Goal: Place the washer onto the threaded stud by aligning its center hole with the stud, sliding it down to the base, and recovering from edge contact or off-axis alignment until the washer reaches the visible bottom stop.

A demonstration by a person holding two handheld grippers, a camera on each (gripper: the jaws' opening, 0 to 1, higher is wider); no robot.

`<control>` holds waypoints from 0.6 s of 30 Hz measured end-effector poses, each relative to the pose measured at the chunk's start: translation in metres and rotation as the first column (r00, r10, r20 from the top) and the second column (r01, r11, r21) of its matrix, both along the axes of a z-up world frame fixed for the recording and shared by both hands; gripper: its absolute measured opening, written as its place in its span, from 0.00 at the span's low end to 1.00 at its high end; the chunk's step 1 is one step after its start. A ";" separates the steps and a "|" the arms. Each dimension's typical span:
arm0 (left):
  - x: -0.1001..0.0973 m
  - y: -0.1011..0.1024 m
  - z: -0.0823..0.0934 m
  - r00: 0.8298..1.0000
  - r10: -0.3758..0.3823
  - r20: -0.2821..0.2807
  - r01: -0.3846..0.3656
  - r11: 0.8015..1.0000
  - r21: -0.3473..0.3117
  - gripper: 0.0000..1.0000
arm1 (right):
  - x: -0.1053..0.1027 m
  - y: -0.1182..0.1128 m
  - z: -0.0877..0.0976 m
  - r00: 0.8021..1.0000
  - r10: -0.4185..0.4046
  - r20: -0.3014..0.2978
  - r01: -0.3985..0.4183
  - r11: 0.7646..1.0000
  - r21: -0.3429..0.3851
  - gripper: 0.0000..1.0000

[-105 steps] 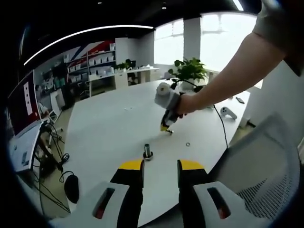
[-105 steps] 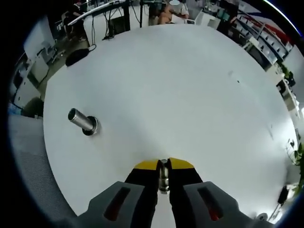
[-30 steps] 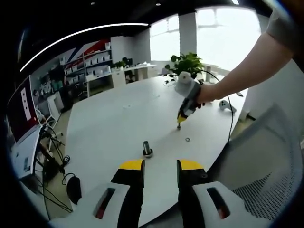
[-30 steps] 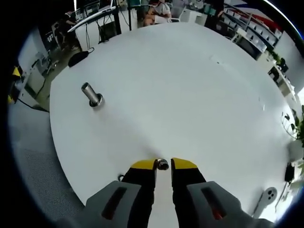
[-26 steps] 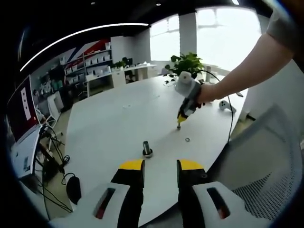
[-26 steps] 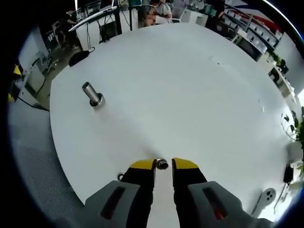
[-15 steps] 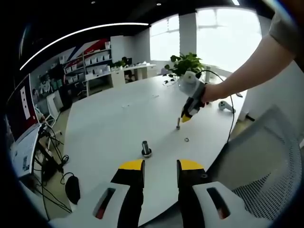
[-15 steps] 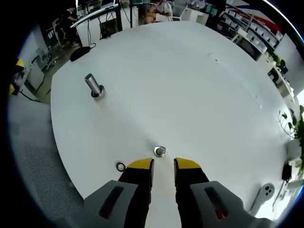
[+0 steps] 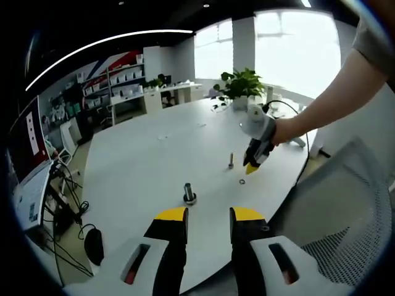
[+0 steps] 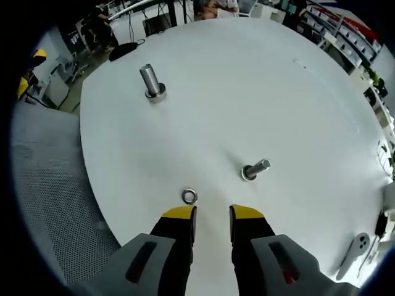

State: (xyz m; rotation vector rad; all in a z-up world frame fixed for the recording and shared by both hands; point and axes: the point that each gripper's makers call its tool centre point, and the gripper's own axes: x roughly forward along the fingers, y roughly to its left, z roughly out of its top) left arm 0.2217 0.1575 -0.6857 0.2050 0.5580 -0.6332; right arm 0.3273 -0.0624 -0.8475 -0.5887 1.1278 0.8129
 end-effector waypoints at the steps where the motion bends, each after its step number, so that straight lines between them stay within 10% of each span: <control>1: 0.000 0.000 0.000 1.000 -0.001 0.000 0.001 1.000 0.001 0.25 | 0.000 0.001 0.000 1.000 0.002 -0.003 -0.002 1.000 0.002 0.24; 18: -0.001 -0.002 0.000 1.000 -0.012 0.002 0.012 1.000 -0.005 0.25 | -0.009 0.011 -0.031 0.997 0.049 -0.059 -0.051 0.998 -0.039 0.23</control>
